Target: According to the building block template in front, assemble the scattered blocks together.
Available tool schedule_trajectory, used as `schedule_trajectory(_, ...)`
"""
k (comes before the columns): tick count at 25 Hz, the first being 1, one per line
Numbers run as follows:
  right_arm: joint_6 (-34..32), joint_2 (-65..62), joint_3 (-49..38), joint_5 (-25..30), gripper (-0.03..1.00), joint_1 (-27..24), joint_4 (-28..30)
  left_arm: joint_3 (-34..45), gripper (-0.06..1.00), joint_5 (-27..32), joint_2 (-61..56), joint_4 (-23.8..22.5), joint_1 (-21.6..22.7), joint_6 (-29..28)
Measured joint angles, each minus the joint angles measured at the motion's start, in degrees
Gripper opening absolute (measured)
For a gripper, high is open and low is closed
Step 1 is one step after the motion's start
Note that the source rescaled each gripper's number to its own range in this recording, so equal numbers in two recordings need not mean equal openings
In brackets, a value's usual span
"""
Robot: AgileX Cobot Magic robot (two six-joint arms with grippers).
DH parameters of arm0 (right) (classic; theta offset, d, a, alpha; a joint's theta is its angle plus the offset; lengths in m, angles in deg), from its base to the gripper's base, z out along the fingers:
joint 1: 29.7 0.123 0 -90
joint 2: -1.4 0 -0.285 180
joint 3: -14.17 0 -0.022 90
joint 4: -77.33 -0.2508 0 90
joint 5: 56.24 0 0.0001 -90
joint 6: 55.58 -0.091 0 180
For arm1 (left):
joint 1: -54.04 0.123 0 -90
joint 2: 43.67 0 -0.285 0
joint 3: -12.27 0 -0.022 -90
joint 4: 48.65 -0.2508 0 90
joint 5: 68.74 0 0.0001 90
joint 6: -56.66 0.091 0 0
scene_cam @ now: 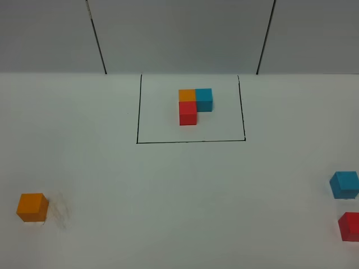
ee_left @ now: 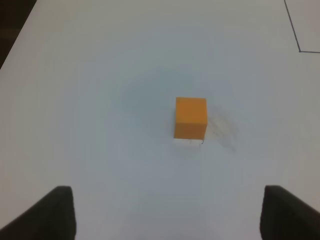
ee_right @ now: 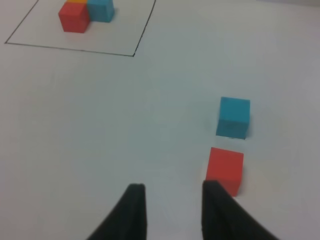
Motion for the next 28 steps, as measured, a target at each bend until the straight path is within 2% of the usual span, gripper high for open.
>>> schedule_trajectory(28, 0.0, 0.0, 0.0, 0.0, 0.0, 0.0, 0.0, 0.0, 0.96, 0.0, 0.0, 0.0, 0.0, -0.1)
